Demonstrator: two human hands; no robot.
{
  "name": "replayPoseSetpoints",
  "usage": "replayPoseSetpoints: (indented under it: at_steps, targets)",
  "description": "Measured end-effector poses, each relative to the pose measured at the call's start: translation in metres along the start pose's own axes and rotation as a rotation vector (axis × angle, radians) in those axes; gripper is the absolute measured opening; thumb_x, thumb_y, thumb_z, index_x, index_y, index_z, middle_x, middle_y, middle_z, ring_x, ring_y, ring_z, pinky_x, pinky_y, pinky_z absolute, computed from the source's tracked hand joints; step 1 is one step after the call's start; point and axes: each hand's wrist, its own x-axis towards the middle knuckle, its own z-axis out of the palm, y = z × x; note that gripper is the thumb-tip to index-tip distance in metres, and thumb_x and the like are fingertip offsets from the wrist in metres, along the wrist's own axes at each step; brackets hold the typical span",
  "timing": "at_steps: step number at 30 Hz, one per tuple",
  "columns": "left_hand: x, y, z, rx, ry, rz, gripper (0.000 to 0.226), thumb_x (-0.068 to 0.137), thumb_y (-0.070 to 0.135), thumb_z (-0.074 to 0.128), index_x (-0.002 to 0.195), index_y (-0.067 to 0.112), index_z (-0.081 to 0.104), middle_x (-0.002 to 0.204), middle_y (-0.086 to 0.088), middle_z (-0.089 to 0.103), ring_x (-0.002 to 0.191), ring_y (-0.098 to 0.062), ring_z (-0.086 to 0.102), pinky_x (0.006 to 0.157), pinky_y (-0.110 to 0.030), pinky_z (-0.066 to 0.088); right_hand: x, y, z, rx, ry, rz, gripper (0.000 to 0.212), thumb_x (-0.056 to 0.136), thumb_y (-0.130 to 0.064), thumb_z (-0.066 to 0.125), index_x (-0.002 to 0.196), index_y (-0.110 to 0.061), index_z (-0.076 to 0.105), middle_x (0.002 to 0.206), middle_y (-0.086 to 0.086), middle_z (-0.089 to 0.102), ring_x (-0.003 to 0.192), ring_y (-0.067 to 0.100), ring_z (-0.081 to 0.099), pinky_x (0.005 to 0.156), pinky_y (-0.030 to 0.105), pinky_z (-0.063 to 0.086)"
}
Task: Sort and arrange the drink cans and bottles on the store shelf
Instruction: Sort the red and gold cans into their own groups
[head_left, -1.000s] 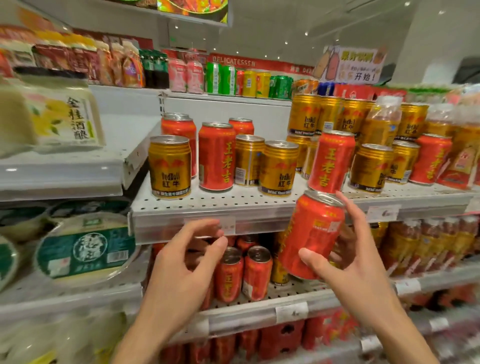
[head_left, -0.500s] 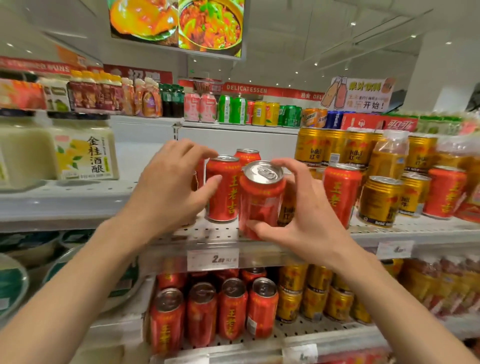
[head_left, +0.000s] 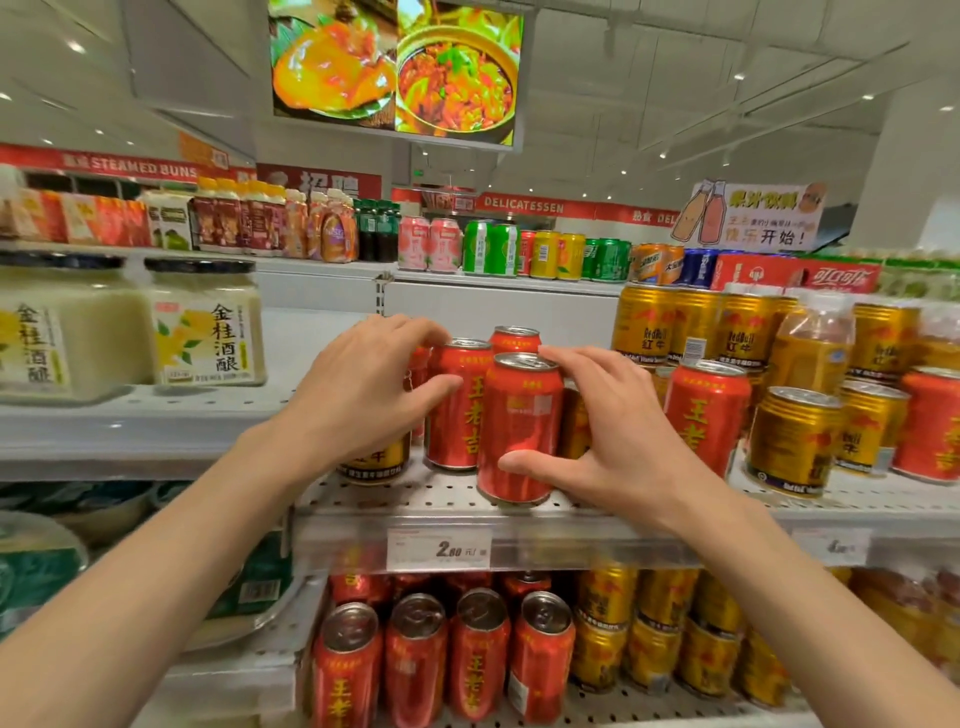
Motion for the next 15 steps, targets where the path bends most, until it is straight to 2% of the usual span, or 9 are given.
replayPoseSetpoints:
  at_steps: [3, 5, 9, 12, 15]
  targets:
    - [0.0, -0.004, -0.004, -0.02, 0.081, -0.037, 0.034, 0.094, 0.037, 0.065, 0.123, 0.02, 0.065, 0.117, 0.001, 0.068, 0.108, -0.021, 0.061, 0.093, -0.04, 0.05, 0.006, -0.001, 0.01, -0.013, 0.056, -0.061, 0.104, 0.068, -0.084, 0.058, 0.15, -0.024, 0.037, 0.144, -0.004, 0.049, 0.135, 0.012, 0.034, 0.12, 0.043, 0.028]
    - [-0.001, -0.004, -0.004, -0.054, 0.052, -0.052, 0.031, 0.096, 0.032, 0.063, 0.123, 0.019, 0.064, 0.116, 0.0, 0.067, 0.108, -0.022, 0.062, 0.094, -0.04, 0.049, 0.007, 0.0, 0.018, -0.028, 0.087, -0.084, 0.104, 0.069, -0.085, 0.054, 0.15, -0.022, 0.038, 0.141, -0.003, 0.053, 0.132, 0.015, 0.042, 0.118, 0.042, 0.03]
    - [-0.008, 0.002, -0.008, -0.027, -0.069, -0.067, 0.046, 0.098, 0.032, 0.058, 0.142, 0.019, 0.05, 0.134, -0.002, 0.058, 0.124, -0.02, 0.054, 0.107, -0.037, 0.042, 0.006, 0.003, 0.023, -0.077, 0.094, -0.092, 0.107, 0.073, -0.086, 0.051, 0.155, -0.022, 0.03, 0.139, -0.001, 0.055, 0.13, 0.017, 0.046, 0.116, 0.04, 0.03]
    - [-0.014, 0.005, -0.016, 0.144, -0.2, -0.075, 0.064, 0.099, 0.04, 0.053, 0.155, 0.018, 0.03, 0.142, -0.005, 0.049, 0.132, -0.022, 0.044, 0.111, -0.036, 0.036, 0.005, 0.011, 0.017, -0.052, 0.033, -0.101, 0.106, 0.076, -0.086, 0.044, 0.16, -0.025, 0.02, 0.144, -0.003, 0.051, 0.134, 0.015, 0.042, 0.118, 0.041, 0.029]
    - [-0.017, 0.008, -0.023, 0.405, -0.264, -0.093, 0.06, 0.097, 0.055, 0.046, 0.145, 0.019, 0.041, 0.135, -0.005, 0.053, 0.123, -0.023, 0.05, 0.104, -0.04, 0.044, 0.003, 0.018, 0.011, 0.013, 0.021, -0.096, 0.097, 0.079, -0.083, 0.042, 0.158, -0.031, 0.022, 0.147, -0.006, 0.049, 0.138, 0.013, 0.04, 0.119, 0.043, 0.03]
